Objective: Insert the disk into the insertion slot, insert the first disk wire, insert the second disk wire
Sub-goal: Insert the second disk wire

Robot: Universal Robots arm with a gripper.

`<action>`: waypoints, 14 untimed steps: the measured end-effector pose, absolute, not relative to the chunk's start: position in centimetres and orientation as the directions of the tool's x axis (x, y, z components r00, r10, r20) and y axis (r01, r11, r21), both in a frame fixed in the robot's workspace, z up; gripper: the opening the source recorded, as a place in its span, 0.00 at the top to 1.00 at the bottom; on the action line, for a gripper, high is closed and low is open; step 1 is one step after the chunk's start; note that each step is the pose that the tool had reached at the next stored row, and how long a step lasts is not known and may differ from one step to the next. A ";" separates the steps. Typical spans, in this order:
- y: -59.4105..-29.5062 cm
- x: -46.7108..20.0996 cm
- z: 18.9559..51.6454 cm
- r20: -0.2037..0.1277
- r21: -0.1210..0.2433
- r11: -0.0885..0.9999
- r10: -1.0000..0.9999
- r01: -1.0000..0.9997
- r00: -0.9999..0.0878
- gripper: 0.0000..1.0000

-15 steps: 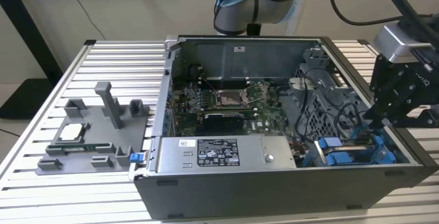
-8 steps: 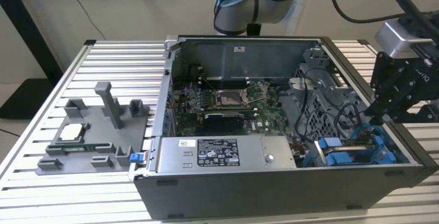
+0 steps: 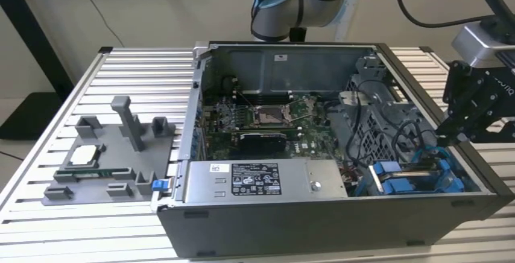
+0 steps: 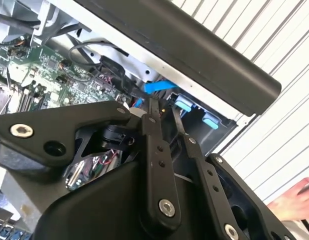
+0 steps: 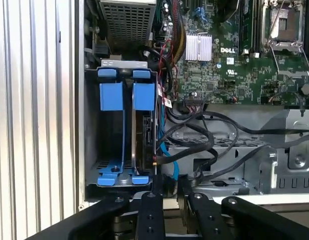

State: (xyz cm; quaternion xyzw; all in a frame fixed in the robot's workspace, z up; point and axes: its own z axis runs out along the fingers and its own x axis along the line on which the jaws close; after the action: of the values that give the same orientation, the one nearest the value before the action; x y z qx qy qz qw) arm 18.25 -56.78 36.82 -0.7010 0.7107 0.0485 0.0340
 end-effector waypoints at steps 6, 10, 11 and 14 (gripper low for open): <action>-56.7 18.3 36.5 -0.117 0.021 0.012 -0.993 -1.000 -0.015 0.00; -56.7 18.3 36.4 -0.118 0.021 0.012 -0.993 -1.000 -0.015 1.00; -56.7 18.3 36.4 -0.118 0.021 0.012 -0.993 -1.000 -0.014 1.00; -56.7 18.3 36.4 -0.118 0.021 0.012 -0.993 -1.000 -0.014 1.00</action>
State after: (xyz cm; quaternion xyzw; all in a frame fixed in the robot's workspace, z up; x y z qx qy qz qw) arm 18.27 -56.66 36.39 -0.7011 0.7105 0.0492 0.0346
